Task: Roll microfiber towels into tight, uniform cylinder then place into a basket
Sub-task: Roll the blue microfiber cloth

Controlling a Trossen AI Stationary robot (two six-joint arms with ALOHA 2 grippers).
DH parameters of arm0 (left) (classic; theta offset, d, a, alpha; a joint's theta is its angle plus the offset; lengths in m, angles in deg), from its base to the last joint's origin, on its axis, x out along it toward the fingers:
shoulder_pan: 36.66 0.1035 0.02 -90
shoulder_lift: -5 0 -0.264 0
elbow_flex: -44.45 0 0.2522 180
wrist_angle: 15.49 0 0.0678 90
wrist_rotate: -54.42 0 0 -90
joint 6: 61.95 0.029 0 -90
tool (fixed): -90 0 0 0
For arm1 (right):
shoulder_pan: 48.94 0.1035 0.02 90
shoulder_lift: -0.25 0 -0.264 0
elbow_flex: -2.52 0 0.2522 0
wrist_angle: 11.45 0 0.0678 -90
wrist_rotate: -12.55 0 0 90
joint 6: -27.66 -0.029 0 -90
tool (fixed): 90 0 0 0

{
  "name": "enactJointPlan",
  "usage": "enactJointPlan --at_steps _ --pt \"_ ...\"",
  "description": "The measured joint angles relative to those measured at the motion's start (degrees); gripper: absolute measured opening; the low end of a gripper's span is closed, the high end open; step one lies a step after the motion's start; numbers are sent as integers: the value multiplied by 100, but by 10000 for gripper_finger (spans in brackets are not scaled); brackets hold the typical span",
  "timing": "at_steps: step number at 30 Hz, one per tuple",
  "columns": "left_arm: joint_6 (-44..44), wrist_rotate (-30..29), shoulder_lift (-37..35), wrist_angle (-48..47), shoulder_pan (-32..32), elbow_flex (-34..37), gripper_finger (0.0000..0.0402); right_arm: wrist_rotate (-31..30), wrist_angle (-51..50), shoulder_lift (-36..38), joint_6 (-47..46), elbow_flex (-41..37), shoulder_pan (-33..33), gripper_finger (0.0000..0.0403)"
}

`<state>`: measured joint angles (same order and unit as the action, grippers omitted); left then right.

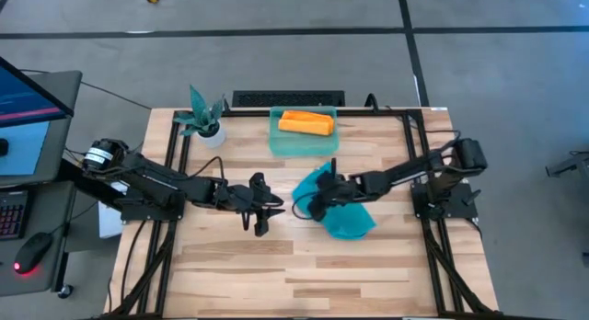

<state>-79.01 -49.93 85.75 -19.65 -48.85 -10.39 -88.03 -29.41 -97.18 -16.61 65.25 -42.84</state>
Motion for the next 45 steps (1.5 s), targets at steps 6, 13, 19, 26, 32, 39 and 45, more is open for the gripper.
enactJointPlan --at_steps 6,13,19,26,32,39,45 --pt "-3 -1 2 -41 3 1 126 100 -1777 -838 -127 1058 65 11" --pt "-9 -2 2 -176 9 1 126 1385 -2164 -1696 389 2015 179 16" --pt "-15 -2 0 -416 58 2 126 1923 -2300 -1836 879 2510 595 14" --pt "-223 -2 -13 -671 129 0 126 2166 -2610 -1772 1643 2937 1150 16" --pt "-367 -2 -11 -672 158 0 126 1255 -3218 -1772 2008 3578 1266 19" --pt "-378 12 -4 -954 158 0 126 0 -4644 -1700 2184 3950 1717 24" --pt "-597 7 -2 -968 158 0 126 -566 -5523 -1530 1658 3675 2136 20"
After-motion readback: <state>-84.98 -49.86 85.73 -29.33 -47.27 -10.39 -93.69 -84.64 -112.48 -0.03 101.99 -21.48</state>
